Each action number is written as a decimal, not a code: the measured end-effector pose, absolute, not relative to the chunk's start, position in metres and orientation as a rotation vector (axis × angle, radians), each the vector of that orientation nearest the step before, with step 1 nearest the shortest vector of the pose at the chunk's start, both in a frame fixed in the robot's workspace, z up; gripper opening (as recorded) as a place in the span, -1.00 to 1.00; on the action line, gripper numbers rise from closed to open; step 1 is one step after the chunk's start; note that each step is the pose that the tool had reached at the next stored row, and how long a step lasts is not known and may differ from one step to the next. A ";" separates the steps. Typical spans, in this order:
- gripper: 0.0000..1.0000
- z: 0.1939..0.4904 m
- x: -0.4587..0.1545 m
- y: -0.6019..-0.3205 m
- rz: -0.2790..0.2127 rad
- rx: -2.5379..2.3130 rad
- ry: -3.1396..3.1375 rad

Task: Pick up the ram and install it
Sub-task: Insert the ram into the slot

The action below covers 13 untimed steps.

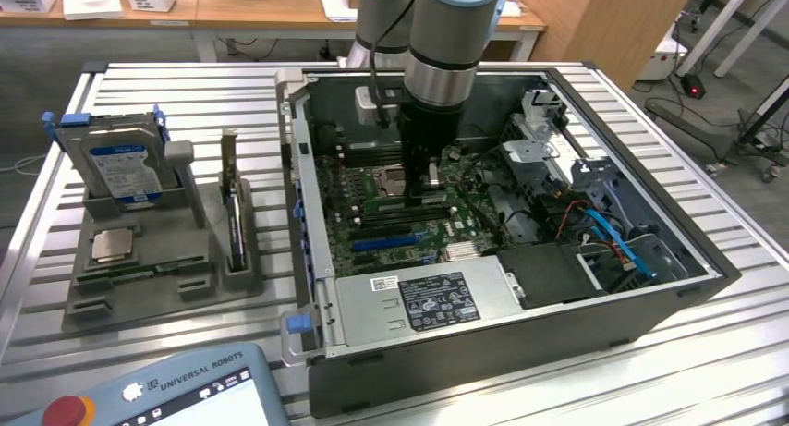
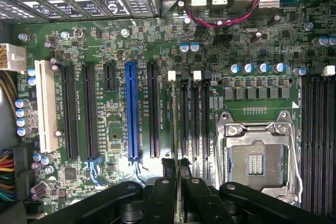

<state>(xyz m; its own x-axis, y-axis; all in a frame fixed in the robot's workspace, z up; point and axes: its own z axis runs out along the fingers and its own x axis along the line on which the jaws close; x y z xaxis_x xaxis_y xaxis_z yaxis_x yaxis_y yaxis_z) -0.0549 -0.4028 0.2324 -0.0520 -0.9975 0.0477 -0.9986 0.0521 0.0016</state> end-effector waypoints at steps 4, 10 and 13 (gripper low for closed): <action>-0.73 0.231 -0.055 -0.403 0.049 2.138 -2.252; -0.73 0.230 -0.055 -0.403 0.049 2.138 -2.252; -0.73 0.229 -0.055 -0.403 0.049 2.138 -2.252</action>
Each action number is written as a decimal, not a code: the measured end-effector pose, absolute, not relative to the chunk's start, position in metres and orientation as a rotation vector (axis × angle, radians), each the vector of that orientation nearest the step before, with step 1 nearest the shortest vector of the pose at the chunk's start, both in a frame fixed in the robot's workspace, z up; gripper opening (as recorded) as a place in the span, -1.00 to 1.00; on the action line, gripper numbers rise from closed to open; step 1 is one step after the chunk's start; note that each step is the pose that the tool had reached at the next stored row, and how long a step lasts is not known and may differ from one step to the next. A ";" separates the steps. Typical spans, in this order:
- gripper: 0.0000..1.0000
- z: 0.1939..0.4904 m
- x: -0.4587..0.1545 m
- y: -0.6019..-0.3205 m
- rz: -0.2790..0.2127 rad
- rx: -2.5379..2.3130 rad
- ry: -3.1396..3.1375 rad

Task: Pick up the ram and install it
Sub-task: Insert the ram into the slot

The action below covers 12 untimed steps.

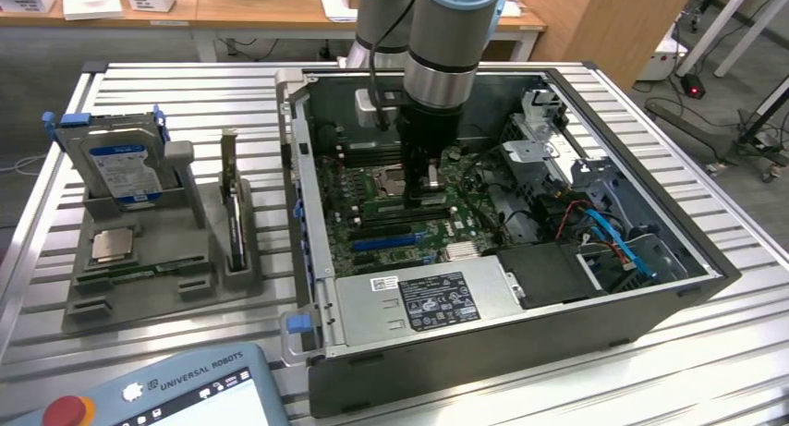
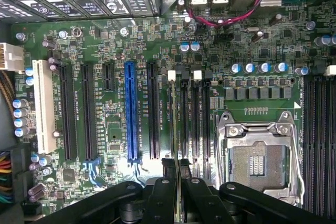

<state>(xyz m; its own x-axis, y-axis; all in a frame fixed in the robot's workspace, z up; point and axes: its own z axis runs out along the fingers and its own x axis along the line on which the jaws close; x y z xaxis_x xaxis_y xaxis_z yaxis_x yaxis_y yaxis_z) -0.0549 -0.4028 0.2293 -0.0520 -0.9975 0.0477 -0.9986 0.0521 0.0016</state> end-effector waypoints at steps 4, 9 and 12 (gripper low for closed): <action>-0.73 0.229 -0.055 -0.403 0.049 2.138 -2.252; -0.73 0.228 -0.055 -0.403 0.050 2.138 -2.252; -0.73 0.228 -0.055 -0.403 0.050 2.138 -2.252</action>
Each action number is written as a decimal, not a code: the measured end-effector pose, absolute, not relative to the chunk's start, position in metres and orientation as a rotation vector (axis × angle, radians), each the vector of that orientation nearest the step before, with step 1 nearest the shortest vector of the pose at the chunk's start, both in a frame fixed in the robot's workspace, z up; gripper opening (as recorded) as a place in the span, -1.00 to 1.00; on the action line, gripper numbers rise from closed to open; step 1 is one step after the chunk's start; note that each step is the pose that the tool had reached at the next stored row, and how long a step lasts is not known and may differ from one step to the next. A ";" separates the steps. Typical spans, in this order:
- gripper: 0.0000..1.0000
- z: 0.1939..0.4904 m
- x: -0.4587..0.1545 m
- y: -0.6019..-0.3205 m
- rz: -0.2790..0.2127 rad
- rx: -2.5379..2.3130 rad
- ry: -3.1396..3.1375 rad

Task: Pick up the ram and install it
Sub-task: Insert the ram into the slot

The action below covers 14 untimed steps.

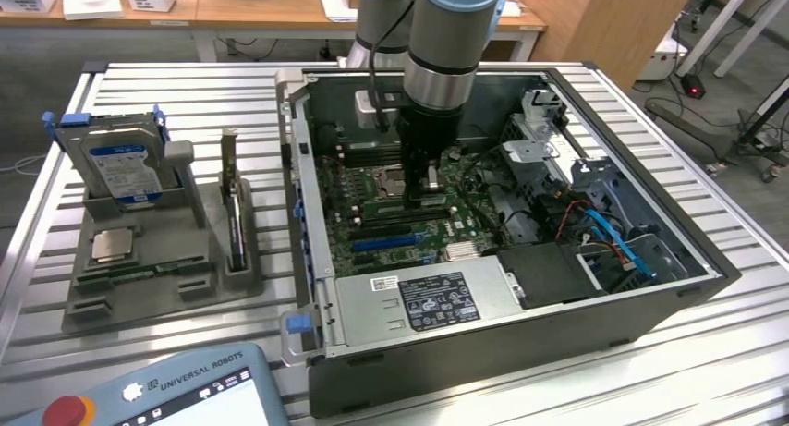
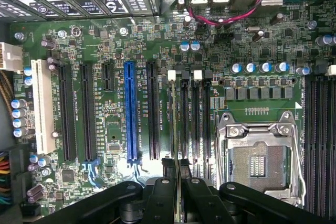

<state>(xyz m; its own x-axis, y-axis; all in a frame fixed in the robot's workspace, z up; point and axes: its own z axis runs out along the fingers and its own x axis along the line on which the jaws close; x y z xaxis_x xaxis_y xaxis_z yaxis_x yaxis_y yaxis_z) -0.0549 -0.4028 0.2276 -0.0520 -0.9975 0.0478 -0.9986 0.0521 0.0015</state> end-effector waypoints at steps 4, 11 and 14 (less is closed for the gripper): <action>-0.73 0.227 -0.055 -0.403 0.050 2.138 -2.252; -0.73 0.225 -0.055 -0.403 0.050 2.138 -2.252; -0.73 0.225 -0.055 -0.403 0.050 2.138 -2.252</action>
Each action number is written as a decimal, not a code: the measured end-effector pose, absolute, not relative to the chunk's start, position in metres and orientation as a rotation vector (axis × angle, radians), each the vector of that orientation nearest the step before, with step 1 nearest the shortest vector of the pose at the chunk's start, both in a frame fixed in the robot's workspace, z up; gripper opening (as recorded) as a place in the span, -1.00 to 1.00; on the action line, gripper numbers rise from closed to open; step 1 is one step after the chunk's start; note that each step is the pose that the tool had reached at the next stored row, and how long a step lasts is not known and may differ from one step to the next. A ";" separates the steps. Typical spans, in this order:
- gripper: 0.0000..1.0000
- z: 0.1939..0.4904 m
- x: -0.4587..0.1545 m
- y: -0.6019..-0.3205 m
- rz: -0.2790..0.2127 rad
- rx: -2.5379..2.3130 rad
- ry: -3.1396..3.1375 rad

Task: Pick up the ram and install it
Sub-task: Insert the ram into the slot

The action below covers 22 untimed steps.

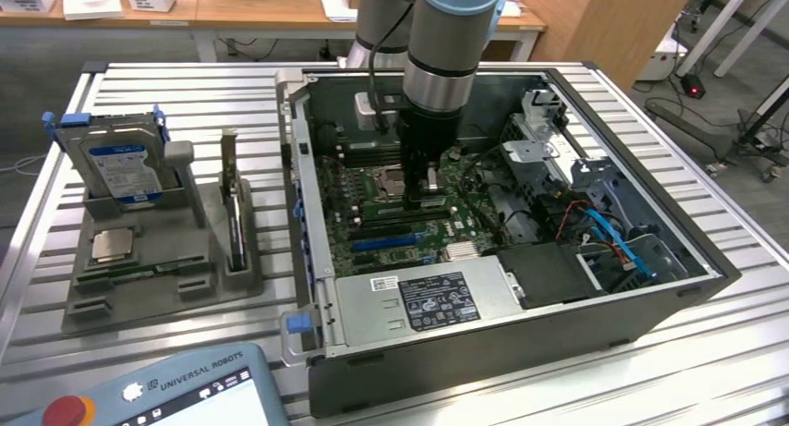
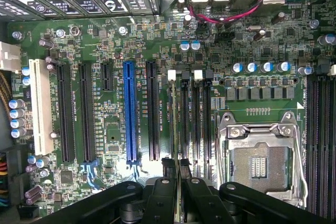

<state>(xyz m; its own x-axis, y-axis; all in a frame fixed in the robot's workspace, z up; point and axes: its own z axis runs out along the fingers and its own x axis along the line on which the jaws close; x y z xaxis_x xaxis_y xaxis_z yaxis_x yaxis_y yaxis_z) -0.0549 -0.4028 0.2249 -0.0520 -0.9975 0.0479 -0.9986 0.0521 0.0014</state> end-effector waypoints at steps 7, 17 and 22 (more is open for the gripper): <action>-0.73 0.222 -0.055 -0.403 0.052 2.137 -2.252; -0.73 0.217 -0.055 -0.403 0.052 2.137 -2.251; -0.73 0.217 -0.055 -0.403 0.052 2.137 -2.251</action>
<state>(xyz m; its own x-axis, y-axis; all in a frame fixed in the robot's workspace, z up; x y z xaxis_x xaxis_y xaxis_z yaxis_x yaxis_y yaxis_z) -0.0549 -0.4028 0.2174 -0.0520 -0.9974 0.0498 -0.9986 0.0521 0.0013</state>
